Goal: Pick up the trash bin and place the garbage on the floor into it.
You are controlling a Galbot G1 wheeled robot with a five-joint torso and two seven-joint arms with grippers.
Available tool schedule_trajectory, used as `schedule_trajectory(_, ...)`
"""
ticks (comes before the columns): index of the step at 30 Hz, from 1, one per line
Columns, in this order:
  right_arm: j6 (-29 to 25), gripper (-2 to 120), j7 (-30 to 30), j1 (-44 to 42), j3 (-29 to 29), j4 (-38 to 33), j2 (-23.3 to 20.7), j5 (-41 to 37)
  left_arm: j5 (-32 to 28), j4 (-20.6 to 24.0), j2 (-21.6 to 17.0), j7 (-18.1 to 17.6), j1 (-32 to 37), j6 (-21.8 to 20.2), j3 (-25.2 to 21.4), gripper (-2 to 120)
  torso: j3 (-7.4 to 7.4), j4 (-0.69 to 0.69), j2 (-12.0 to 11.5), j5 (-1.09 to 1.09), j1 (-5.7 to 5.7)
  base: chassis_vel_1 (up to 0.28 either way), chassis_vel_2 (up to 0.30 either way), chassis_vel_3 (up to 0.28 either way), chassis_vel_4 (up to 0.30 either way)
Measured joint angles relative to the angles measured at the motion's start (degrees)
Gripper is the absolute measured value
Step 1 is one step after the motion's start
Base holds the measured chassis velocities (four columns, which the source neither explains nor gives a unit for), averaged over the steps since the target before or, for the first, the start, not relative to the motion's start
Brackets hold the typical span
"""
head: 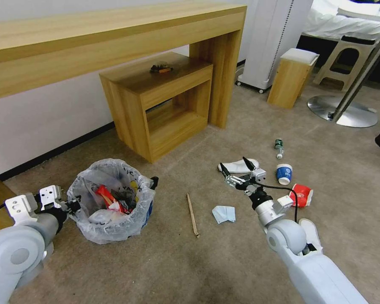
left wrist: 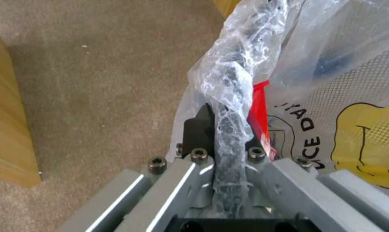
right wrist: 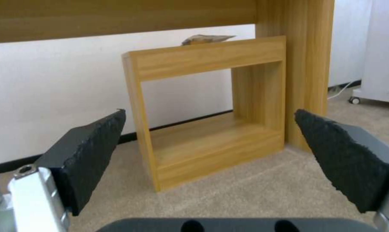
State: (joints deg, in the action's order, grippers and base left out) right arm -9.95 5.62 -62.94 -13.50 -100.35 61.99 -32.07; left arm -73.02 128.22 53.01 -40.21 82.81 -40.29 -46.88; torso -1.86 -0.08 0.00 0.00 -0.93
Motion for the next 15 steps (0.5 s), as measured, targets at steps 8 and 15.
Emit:
schedule_trajectory(8,0.0,100,0.4,-0.1,0.0,0.0,0.1,0.0,0.0,0.0,-0.1,0.1,0.0,0.0,-0.1,0,0.00,0.01,0.0,0.00,0.00,0.000,0.000,0.000,0.000)
schedule_trajectory(15,-0.1,100,0.5,-0.4,-0.2,-0.2,0.0,-0.1,0.4,0.2,-0.1,0.3,0.3,0.0,-0.2,0,0.00,0.00,0.0,0.00,0.00,0.000,0.000,0.000,0.000)
